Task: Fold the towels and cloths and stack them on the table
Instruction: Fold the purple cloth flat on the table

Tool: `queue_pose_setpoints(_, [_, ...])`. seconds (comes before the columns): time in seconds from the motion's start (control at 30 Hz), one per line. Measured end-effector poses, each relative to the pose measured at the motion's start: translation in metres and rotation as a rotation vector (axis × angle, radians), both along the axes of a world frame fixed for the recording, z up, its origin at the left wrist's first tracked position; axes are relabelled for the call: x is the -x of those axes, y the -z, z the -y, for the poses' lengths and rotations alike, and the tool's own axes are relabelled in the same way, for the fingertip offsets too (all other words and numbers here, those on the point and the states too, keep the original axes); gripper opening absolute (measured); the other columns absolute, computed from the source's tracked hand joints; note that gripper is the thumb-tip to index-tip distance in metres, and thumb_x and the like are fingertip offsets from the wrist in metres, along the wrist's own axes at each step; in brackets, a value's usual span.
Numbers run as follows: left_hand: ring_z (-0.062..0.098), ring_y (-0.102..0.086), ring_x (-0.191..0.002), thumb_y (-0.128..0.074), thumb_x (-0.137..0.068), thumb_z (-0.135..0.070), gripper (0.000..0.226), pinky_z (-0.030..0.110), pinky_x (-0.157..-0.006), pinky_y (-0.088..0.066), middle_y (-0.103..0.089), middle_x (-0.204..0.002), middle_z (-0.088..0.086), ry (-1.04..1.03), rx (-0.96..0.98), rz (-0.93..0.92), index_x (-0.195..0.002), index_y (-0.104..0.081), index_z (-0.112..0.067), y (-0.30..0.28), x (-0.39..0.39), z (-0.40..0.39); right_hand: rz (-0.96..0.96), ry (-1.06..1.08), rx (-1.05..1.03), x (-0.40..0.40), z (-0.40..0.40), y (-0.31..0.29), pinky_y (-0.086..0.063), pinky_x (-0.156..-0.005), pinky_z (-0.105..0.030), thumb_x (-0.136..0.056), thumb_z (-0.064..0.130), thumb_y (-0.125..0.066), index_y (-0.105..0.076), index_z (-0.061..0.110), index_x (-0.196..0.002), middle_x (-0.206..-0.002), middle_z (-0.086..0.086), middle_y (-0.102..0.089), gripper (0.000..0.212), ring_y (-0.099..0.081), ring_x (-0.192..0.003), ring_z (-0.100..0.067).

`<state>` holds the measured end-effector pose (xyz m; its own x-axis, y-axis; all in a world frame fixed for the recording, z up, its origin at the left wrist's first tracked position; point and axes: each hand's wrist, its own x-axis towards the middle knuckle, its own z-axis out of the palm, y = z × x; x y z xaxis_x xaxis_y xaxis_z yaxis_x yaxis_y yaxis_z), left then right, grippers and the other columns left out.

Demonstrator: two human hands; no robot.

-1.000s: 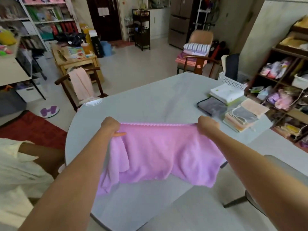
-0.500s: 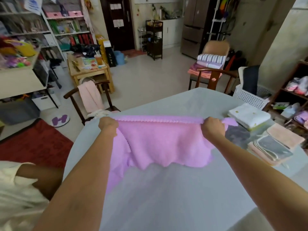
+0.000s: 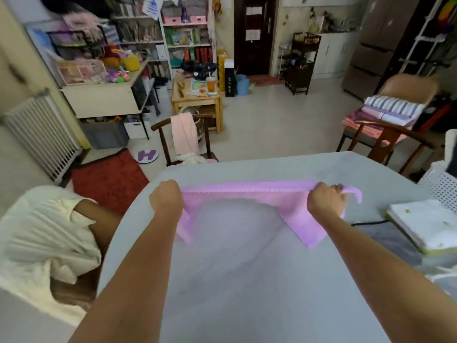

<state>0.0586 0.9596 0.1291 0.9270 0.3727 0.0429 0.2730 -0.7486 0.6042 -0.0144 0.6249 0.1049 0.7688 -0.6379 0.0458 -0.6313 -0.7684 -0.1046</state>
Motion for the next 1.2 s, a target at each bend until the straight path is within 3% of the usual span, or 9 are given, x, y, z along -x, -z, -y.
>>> queue_pose_setpoints(0.13, [0.030,-0.059,-0.113,-0.045,-0.094,-0.003,0.029,0.034,-0.092,-0.046,-0.061,-0.121,0.014,-0.016,-0.143,-0.067,-0.121,-0.058,-0.004,0.000,0.011,0.013,0.114,0.019,-0.141,-0.014,0.019,-0.002,-0.034,-0.100,-0.043,-0.091,0.014,-0.037,-0.053,0.002,-0.107,-0.113,-0.028,-0.060,0.025,-0.048,-0.117,-0.040])
queue_pose_setpoints(0.27, [0.032,-0.061,-0.110,-0.076,-0.079,-0.010,0.049,0.037,-0.095,-0.051,-0.061,-0.121,0.020,-0.049,0.322,-0.155,-0.121,-0.056,0.007,0.010,0.010,0.015,0.101,0.045,-0.302,-0.016,0.023,0.006,-0.035,-0.104,-0.045,-0.096,0.017,-0.036,-0.049,0.001,-0.120,-0.125,-0.022,-0.057,0.032,-0.052,-0.119,-0.039])
queue_pose_setpoints(0.37, [0.031,-0.064,-0.104,-0.072,-0.081,-0.005,0.040,0.036,-0.086,-0.056,-0.064,-0.115,0.018,-0.116,0.508,-0.090,-0.117,-0.058,0.007,0.012,0.001,0.009,0.058,0.032,-0.293,-0.022,0.014,0.008,-0.028,-0.105,-0.041,-0.095,0.015,-0.035,-0.049,0.002,-0.123,-0.129,-0.019,-0.055,0.034,-0.051,-0.121,-0.036])
queue_pose_setpoints(0.47, [0.036,-0.057,-0.114,-0.047,-0.095,-0.005,0.026,0.035,-0.095,-0.047,-0.060,-0.121,0.022,-0.028,0.197,-0.135,-0.115,-0.059,0.007,0.023,-0.008,0.000,0.007,0.045,-0.298,-0.027,0.017,0.018,-0.030,-0.104,-0.040,-0.093,0.015,-0.036,-0.050,0.004,-0.124,-0.129,-0.017,-0.056,0.035,-0.052,-0.121,-0.034])
queue_pose_setpoints(0.6, [0.036,-0.055,-0.113,-0.047,-0.096,-0.011,0.020,0.035,-0.093,-0.038,-0.061,-0.117,0.019,0.200,-0.236,-0.183,-0.103,-0.063,0.000,0.044,-0.017,-0.009,0.015,0.092,-0.324,-0.036,0.029,0.035,-0.026,-0.106,-0.043,-0.091,0.015,-0.036,-0.052,0.006,-0.118,-0.128,-0.022,-0.054,0.033,-0.044,-0.126,-0.033])
queue_pose_setpoints(0.77, [0.039,-0.053,-0.111,-0.040,-0.097,-0.002,0.024,0.040,-0.092,-0.041,-0.056,-0.119,0.025,0.092,-0.119,0.170,-0.110,-0.060,0.003,0.007,-0.057,-0.007,0.247,0.022,-0.247,-0.078,0.022,0.008,-0.012,-0.114,-0.055,-0.092,0.016,-0.039,-0.031,0.012,-0.144,-0.154,-0.025,-0.013,0.053,-0.003,-0.146,-0.030])
queue_pose_setpoints(0.87, [0.039,-0.045,-0.122,-0.038,-0.097,0.002,0.028,0.047,-0.099,-0.038,-0.050,-0.126,0.027,0.109,-0.335,0.259,-0.115,-0.058,0.005,-0.009,-0.070,-0.013,0.391,-0.086,-0.225,-0.086,0.017,-0.004,-0.008,-0.114,-0.054,-0.092,0.015,-0.042,-0.012,0.013,-0.153,-0.158,-0.021,0.006,0.067,0.009,-0.147,-0.030])
queue_pose_setpoints(1.0, [0.038,-0.026,-0.137,-0.041,-0.095,-0.003,0.034,0.043,-0.104,-0.034,-0.057,-0.125,0.011,0.103,-0.742,0.042,-0.127,-0.052,-0.006,-0.004,-0.055,-0.016,0.428,-0.155,-0.132,-0.067,0.021,0.003,-0.012,-0.112,-0.055,-0.089,0.011,-0.043,-0.009,0.015,-0.153,-0.158,-0.021,0.007,0.073,0.008,-0.147,-0.030])
queue_pose_setpoints(1.2, [0.031,-0.045,-0.127,-0.042,-0.099,-0.017,0.032,0.034,-0.103,-0.037,-0.054,-0.132,0.012,0.239,-0.542,-0.284,-0.125,-0.059,-0.010,0.075,0.000,-0.037,0.116,-0.332,0.006,-0.006,0.028,0.064,-0.011,-0.114,-0.048,-0.093,0.020,-0.047,-0.019,0.017,-0.152,-0.157,-0.025,0.001,0.066,0.008,-0.147,-0.033])
